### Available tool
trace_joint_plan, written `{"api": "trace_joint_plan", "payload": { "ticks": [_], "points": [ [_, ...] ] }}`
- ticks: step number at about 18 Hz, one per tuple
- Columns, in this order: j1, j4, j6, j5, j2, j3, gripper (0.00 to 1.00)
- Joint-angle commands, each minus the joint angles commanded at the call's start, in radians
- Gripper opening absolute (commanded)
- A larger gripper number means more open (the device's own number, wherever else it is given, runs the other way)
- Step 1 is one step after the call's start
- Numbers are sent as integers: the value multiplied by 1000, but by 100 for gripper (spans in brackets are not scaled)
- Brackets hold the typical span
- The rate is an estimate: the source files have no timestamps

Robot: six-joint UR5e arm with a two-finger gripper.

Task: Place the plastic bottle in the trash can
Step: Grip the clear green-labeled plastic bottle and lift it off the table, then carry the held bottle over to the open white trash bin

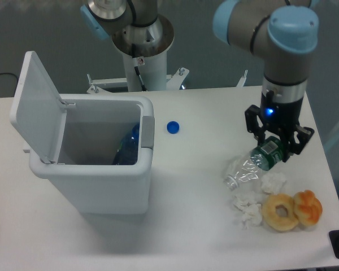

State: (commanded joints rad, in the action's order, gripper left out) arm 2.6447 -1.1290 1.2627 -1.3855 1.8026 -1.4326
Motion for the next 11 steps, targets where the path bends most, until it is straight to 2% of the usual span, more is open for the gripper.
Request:
{"api": "trace_joint_plan", "payload": {
  "ticks": [3, 6, 11],
  "points": [
    [-11, 0, -61, 58, -60, -19, 65],
    [-52, -2, -135, 103, -112, -34, 65],
    [-162, 2, -278, 172, -158, -51, 66]
  ]
}}
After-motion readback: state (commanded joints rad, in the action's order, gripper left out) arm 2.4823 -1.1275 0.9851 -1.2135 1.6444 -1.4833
